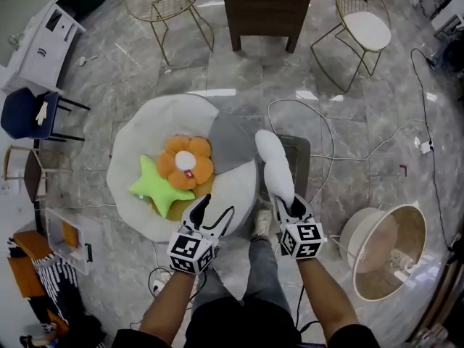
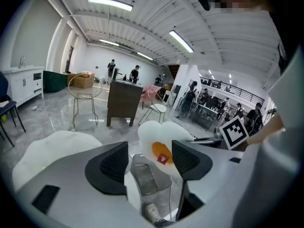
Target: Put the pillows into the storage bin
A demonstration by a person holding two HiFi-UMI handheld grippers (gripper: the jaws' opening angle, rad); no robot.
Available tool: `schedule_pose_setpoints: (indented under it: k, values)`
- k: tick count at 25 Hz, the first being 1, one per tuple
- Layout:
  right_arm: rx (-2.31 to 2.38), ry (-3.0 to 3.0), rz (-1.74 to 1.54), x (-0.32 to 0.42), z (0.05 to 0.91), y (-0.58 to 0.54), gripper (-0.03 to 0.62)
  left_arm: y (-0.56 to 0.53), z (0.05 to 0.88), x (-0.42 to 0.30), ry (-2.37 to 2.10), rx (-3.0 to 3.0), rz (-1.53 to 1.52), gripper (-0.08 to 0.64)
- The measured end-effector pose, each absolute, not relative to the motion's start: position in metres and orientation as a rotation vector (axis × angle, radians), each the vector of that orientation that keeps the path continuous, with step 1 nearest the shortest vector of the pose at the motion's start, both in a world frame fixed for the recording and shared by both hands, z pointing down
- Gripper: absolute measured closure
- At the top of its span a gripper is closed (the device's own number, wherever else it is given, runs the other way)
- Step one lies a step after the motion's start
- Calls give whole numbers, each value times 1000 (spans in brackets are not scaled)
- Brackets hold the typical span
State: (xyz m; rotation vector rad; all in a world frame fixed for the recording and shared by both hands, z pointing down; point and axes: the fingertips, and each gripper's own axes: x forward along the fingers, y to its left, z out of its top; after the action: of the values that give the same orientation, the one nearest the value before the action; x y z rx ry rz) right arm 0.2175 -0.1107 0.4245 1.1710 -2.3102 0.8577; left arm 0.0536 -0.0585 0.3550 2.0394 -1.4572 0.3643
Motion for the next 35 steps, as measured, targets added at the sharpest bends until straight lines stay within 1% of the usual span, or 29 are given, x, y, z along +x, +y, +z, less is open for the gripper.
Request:
schedule_pose_setpoints:
  k: [8, 17, 23, 31, 33, 35]
  values:
    - [1232, -2265, 1056, 235, 520, -137, 446, -79, 443, 67, -1425, 1966, 377, 256]
    - [1302, -2110, 1130, 235, 649, -155, 445, -81, 527, 71, -1336, 1914, 476, 259]
    - [1293, -2014, 1163, 225, 722, -165, 440, -78, 563, 51, -1343, 1849, 514, 265]
    - [1328, -1911, 1279, 218, 785, -172, 423, -77, 585, 44, -1339, 1803, 525, 265]
    - [1288, -1897, 1289, 211, 799, -168, 413, -73, 590, 42, -1339, 1790, 526, 265]
    - [1222, -1875, 1284, 202, 812, -159, 376, -65, 595, 39, -1336, 1770, 526, 265]
